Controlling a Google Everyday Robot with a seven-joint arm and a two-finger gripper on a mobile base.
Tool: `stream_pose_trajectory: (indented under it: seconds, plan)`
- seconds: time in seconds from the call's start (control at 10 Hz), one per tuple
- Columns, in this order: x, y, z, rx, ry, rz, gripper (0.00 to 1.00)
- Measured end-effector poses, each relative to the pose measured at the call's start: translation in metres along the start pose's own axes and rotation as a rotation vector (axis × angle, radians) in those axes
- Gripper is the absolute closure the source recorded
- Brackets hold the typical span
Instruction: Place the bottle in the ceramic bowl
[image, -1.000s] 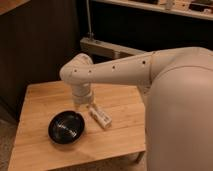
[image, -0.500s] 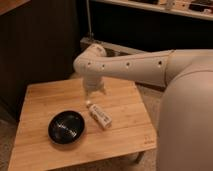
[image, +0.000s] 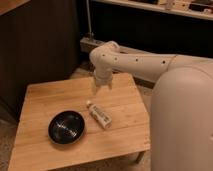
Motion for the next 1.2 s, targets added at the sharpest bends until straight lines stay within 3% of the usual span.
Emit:
stream_pose_trajectory:
  seconds: [0.3,0.6,1.0,1.2]
  plan:
    - [0.021,-0.002,0.048,-0.043,0.063,0.014,0.35]
    - [0.045,0.012,0.093,-0.074,0.131,0.029,0.35]
    - [0.044,0.047,0.115,-0.096,0.162,-0.010,0.35]
    - [0.045,0.052,0.123,-0.095,0.183,-0.023,0.35]
